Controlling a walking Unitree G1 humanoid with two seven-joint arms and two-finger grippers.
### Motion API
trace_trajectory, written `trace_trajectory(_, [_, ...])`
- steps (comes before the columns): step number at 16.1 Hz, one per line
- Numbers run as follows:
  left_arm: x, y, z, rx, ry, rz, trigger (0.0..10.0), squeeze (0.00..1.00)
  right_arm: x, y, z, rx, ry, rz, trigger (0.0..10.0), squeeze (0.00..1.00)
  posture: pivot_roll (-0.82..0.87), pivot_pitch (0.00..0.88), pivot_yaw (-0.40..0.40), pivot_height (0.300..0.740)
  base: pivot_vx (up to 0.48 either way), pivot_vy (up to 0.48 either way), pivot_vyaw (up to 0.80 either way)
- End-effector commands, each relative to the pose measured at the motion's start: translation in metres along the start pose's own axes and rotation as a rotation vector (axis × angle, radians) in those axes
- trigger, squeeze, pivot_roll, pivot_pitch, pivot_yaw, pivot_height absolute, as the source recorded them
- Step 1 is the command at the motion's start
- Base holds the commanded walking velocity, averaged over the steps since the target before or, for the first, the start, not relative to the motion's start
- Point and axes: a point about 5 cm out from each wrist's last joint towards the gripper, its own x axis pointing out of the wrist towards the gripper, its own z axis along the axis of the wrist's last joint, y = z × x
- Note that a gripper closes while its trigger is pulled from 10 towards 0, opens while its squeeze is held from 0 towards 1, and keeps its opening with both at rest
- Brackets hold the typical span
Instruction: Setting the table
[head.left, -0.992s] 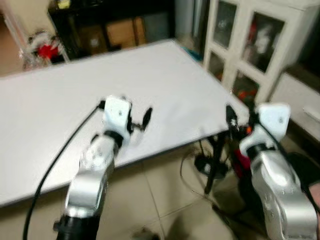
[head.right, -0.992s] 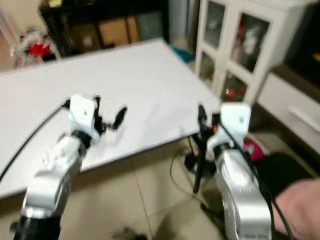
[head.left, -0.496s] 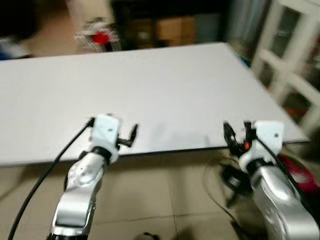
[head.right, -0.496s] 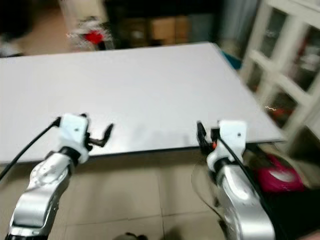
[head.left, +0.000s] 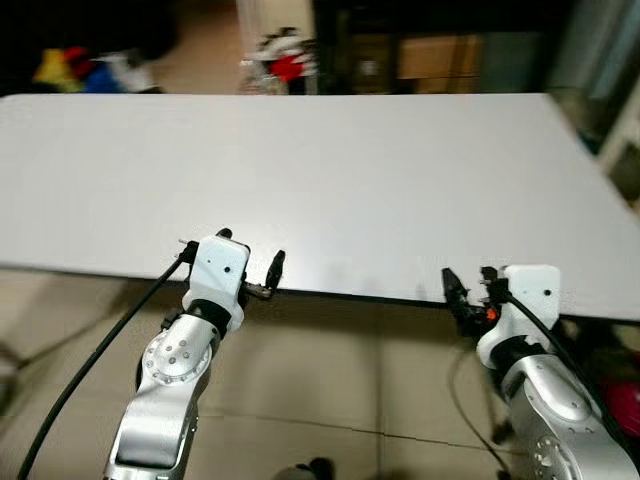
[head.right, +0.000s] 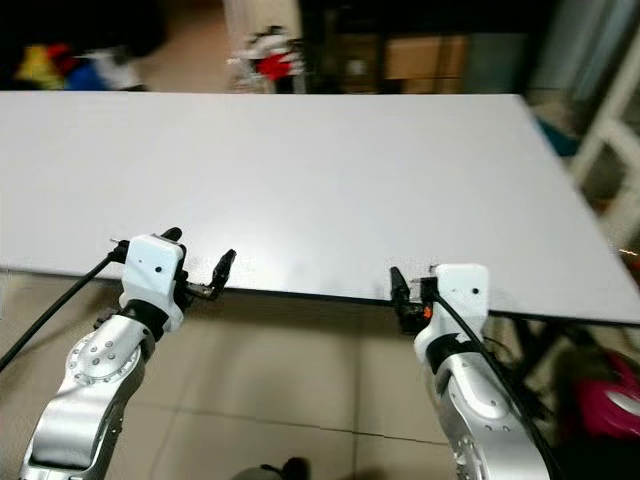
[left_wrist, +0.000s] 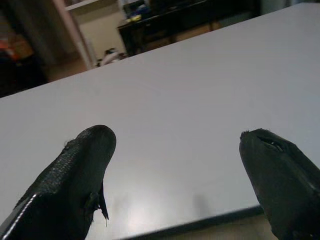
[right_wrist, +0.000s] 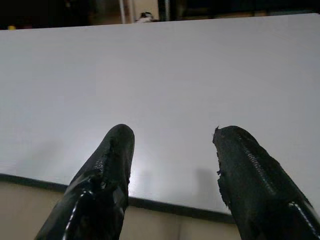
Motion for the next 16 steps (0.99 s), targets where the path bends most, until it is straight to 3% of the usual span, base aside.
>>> trace_trajectory(1, [-0.0004, 0.0048, 0.0019, 0.020, -0.006, 0.026, 10.0, 0.00, 0.0010, 0.0029, 0.0061, -0.001, -0.026, 0.010, 10.0, 0.00, 0.05, 0.000, 0.079, 0.740, 0.000, 0.000, 0.80])
trace_trajectory(9, [-0.0024, -0.0032, -0.0031, 0.019, 0.019, 0.028, 10.0, 0.00, 0.0041, 0.0094, -0.0026, 0.007, 0.003, 0.019, 10.0, 0.00, 0.06, 0.000, 0.072, 0.740, 0.000, 0.000, 0.80])
trace_trajectory(16, [-0.0027, -0.0005, 0.0002, 0.021, 0.008, 0.039, 10.0, 0.00, 0.0064, 0.0092, -0.0031, 0.025, 0.003, 0.031, 10.0, 0.00, 0.07, 0.000, 0.062, 0.740, 0.000, 0.000, 0.80])
